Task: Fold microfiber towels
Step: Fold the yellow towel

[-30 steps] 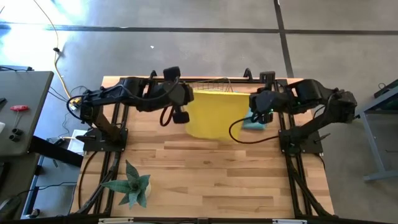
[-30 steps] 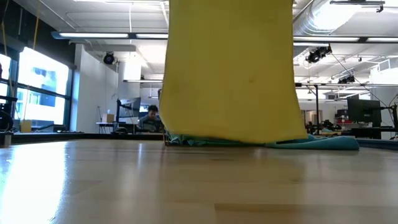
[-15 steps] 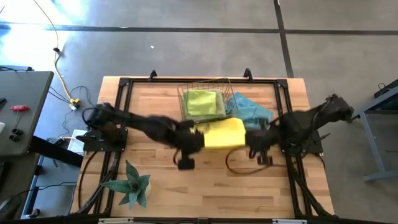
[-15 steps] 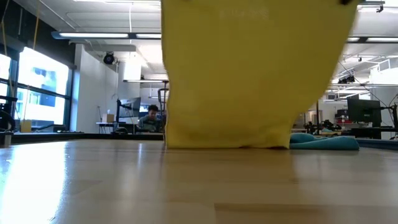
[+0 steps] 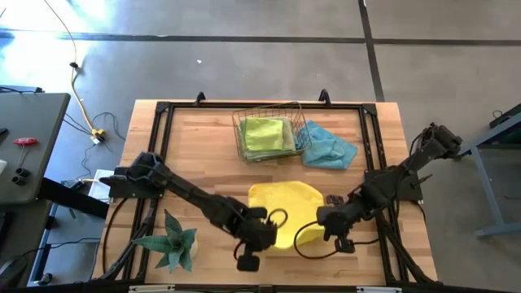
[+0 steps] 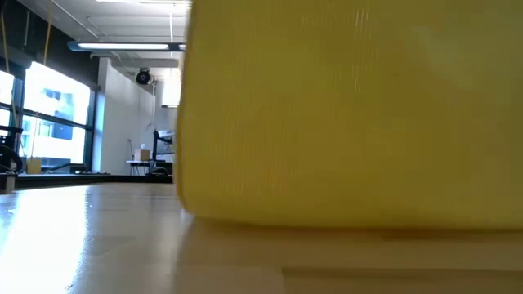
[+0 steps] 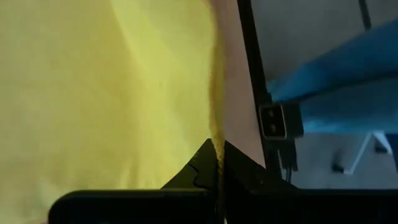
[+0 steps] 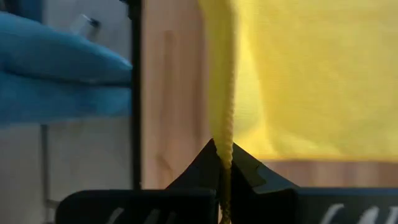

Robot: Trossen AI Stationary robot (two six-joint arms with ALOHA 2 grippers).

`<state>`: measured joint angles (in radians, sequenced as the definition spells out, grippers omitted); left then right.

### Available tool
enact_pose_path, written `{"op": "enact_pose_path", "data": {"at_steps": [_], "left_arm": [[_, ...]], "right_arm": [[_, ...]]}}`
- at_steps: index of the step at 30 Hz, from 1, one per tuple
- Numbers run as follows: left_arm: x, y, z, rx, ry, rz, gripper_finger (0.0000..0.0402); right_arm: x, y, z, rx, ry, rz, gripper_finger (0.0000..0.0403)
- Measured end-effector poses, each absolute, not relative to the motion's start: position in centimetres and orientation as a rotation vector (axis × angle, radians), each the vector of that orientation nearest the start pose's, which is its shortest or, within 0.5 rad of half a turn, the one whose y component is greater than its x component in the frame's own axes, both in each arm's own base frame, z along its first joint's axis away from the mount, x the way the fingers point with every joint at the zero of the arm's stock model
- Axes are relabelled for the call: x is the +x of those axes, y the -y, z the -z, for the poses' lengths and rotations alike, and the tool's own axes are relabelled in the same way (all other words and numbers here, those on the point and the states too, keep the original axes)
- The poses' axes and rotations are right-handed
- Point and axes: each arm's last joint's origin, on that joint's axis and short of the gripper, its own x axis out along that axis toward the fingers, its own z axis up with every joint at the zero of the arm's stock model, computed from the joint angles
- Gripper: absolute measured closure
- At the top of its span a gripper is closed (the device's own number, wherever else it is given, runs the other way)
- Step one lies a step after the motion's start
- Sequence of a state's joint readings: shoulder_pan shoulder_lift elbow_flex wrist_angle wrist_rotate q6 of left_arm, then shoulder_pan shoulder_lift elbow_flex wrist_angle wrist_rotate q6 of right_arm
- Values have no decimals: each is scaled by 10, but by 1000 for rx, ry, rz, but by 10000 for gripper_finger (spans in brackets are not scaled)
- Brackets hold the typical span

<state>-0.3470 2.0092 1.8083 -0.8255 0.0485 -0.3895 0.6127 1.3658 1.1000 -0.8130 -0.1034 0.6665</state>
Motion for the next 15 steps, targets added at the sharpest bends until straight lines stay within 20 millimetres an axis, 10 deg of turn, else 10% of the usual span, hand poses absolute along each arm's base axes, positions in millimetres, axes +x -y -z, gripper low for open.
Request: {"op": "enact_pose_path", "data": {"at_steps": [15], "left_arm": [[405, 193, -232, -142, -1145, 161, 401]], "right_arm": [[199, -193, -243, 486, -1084, -295, 403]]}}
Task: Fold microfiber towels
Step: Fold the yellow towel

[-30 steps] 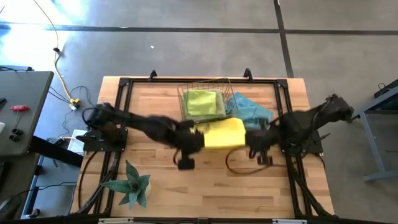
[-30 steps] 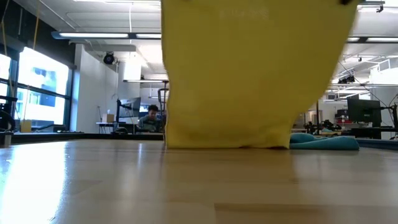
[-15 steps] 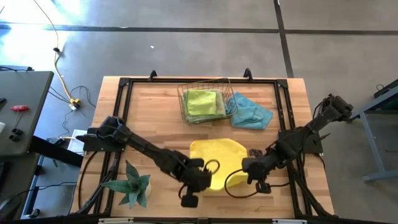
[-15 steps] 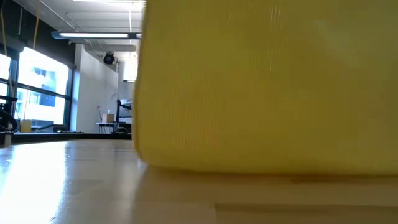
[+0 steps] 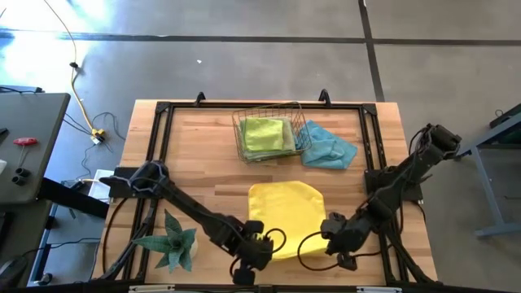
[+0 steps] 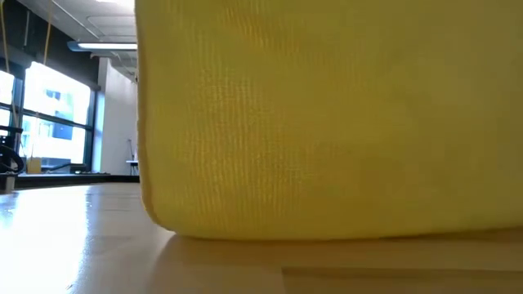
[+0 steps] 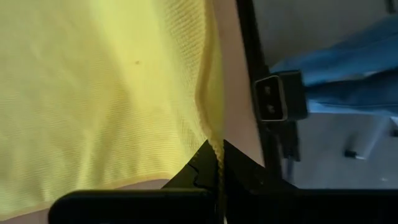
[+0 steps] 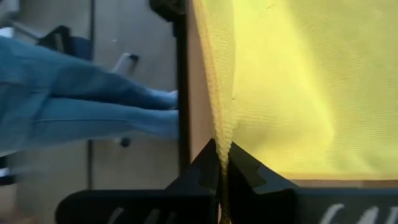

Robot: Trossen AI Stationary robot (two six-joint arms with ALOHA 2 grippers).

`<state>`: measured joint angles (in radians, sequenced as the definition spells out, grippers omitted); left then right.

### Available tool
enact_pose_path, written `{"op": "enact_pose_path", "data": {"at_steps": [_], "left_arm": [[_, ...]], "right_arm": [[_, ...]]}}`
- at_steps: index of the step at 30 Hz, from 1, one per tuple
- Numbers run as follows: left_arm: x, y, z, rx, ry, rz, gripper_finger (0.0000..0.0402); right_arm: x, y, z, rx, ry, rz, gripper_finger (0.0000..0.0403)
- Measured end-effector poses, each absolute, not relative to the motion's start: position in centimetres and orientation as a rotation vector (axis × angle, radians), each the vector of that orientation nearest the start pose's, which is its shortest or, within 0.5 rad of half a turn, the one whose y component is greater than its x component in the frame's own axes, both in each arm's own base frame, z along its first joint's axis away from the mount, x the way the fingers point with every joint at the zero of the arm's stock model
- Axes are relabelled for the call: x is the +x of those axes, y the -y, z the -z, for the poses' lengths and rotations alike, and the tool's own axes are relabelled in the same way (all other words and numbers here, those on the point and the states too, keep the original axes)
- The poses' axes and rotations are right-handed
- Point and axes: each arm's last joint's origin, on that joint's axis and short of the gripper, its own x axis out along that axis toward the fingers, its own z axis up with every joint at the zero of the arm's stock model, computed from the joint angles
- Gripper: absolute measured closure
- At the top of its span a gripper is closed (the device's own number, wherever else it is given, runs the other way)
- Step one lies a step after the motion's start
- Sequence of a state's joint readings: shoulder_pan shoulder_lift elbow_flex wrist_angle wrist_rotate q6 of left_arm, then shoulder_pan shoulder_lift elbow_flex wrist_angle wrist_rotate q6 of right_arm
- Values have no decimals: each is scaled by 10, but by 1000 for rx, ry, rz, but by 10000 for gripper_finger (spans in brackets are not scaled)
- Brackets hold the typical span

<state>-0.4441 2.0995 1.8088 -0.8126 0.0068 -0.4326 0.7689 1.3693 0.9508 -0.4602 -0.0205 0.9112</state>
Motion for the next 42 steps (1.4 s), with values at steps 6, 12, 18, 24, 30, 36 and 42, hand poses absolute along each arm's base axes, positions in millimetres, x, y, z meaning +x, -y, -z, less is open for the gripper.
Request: {"op": "enact_pose_path", "data": {"at_steps": [6, 12, 18, 24, 30, 36, 42], "left_arm": [[406, 185, -231, -44, -1121, 57, 401], [407, 156, -228, 71, -1172, -107, 401], [414, 127, -227, 69, -1196, -174, 402], [423, 101, -217, 75, -1232, -218, 401], [428, 79, -214, 65, -1259, -253, 401], [428, 61, -213, 54, -1287, -284, 402], [421, 52, -192, 56, -1350, -306, 402]], "right_arm": [[199, -180, -236, 394, -1089, -142, 403], [201, -161, -230, 233, -1154, -87, 403], [208, -143, -228, -7, -1140, -81, 403], [218, -122, -227, -95, -1138, -13, 403], [220, -98, -222, -77, -1244, 76, 403], [220, -82, -205, -9, -1292, 89, 403], [221, -76, -194, 10, -1285, 78, 401]]}}
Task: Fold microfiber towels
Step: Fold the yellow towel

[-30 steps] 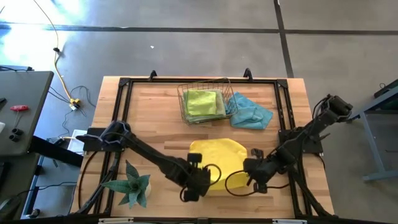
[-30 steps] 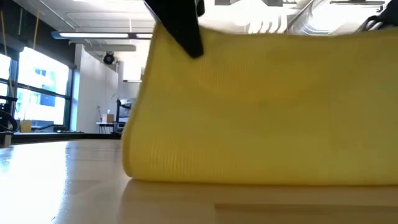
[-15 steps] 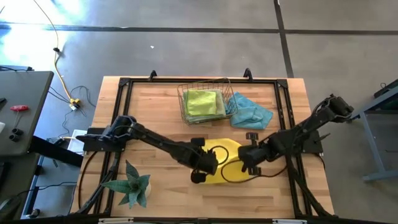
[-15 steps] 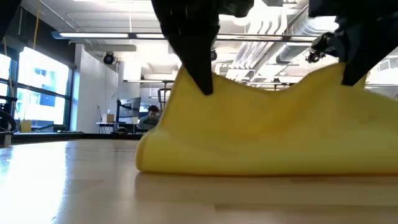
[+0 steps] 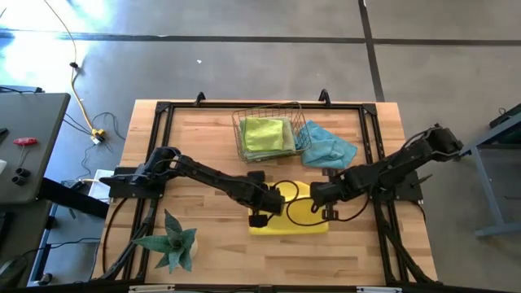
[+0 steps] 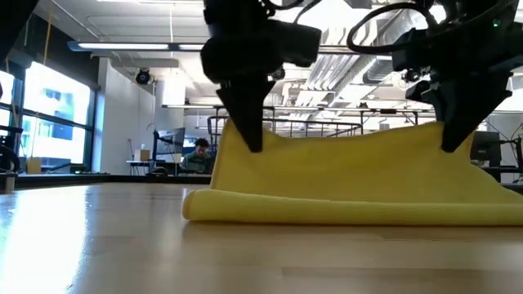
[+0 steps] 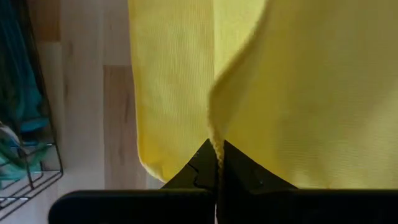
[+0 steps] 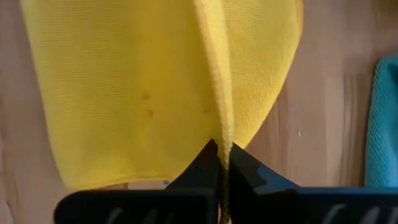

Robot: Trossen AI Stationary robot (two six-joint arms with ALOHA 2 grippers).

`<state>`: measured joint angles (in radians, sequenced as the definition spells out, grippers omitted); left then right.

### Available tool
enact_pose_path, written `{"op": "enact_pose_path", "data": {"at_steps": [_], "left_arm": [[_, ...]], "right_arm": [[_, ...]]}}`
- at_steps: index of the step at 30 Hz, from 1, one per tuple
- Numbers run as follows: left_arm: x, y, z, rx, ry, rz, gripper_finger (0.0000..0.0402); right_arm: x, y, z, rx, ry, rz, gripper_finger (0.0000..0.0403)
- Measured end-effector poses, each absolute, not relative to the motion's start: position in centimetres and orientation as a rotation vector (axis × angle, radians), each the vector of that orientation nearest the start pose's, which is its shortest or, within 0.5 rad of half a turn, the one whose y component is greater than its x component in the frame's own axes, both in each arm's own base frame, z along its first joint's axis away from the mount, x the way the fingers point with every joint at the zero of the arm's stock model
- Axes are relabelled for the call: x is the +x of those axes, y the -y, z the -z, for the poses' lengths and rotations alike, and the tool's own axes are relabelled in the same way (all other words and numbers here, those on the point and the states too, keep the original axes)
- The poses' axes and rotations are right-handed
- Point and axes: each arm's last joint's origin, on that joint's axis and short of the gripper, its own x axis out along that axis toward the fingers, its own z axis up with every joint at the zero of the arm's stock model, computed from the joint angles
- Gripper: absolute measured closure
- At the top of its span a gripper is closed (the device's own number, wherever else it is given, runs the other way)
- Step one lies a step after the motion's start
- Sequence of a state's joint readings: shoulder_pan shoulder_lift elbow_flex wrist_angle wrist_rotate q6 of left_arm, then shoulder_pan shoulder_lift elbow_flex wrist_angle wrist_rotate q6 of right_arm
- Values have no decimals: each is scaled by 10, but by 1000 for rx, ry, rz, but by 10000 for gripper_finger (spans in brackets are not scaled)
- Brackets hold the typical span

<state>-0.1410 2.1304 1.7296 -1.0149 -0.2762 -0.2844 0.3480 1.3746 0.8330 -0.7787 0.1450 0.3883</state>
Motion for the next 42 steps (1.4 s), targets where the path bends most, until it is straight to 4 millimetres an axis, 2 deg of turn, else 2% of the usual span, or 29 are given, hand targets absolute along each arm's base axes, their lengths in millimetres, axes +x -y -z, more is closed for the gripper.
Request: {"op": "enact_pose_path", "data": {"at_steps": [6, 14, 19, 33, 42], "left_arm": [[418, 40, -181, 9, -1363, -353, 402], [418, 30, -181, -31, -1352, -436, 392], [418, 24, -181, -44, -1354, -456, 386], [416, 17, -181, 1, -1364, -522, 358], [408, 7, -181, 76, -1421, -591, 323]], "right_arm": [[224, -72, -194, -4, -1264, 73, 376], [227, -59, -194, -24, -1248, 145, 309], [230, -51, -194, 35, -1244, 185, 280], [238, -51, -196, 144, -1154, 209, 277], [240, -53, -197, 235, -1132, 240, 277]]}}
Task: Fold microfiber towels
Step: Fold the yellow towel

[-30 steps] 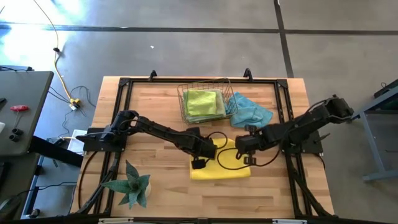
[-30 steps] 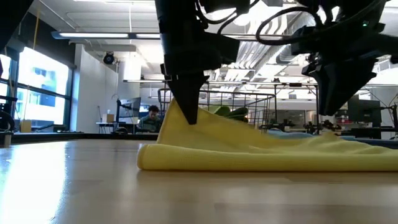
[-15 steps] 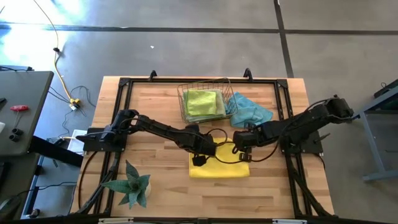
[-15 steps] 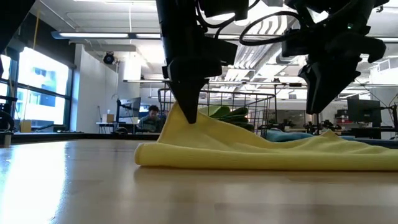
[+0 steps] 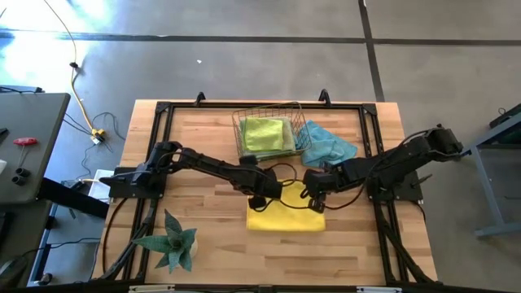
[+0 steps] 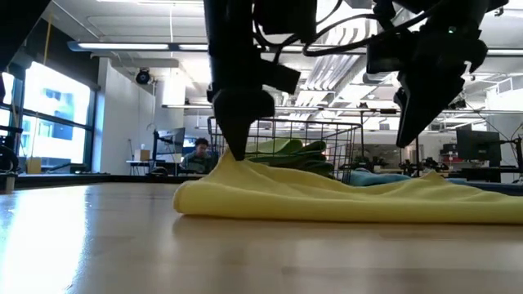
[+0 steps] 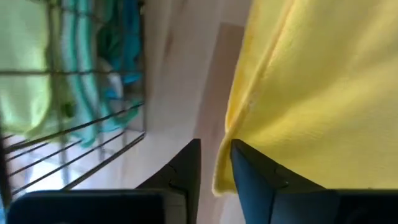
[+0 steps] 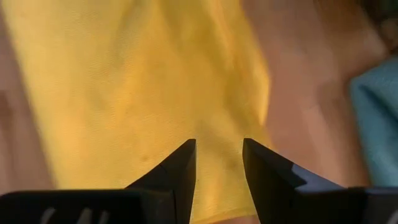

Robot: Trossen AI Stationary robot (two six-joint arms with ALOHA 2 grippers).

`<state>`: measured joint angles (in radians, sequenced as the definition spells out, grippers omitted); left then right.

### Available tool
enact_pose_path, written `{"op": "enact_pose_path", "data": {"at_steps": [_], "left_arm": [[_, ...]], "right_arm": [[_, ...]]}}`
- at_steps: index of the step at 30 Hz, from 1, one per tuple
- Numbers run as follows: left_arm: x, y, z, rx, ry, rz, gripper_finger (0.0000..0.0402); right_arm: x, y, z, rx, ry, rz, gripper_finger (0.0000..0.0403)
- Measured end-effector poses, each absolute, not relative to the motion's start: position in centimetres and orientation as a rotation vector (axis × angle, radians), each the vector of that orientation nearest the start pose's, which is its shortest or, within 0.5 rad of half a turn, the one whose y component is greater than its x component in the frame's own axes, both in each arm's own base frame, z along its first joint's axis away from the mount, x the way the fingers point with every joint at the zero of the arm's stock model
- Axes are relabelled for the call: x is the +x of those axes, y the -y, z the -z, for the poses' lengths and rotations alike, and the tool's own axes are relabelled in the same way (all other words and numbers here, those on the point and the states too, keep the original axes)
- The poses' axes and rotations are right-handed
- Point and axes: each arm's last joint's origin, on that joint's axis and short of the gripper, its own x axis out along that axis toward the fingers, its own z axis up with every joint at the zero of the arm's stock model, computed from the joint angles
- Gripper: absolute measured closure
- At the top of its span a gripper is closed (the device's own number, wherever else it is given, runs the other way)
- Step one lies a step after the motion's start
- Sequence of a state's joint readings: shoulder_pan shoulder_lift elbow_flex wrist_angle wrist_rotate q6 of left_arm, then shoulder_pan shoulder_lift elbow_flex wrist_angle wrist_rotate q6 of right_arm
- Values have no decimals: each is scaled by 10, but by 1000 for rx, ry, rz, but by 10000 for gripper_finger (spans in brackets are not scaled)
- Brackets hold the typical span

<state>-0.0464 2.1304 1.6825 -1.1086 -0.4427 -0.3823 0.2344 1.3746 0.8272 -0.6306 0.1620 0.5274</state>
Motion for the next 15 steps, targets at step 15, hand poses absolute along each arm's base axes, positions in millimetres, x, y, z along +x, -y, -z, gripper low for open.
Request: {"op": "enact_pose_path", "data": {"at_steps": [15], "left_arm": [[397, 12, -184, 3, -1584, -491, 305]], "right_arm": [[234, -80, -197, 542, -1132, 309, 277]]}}
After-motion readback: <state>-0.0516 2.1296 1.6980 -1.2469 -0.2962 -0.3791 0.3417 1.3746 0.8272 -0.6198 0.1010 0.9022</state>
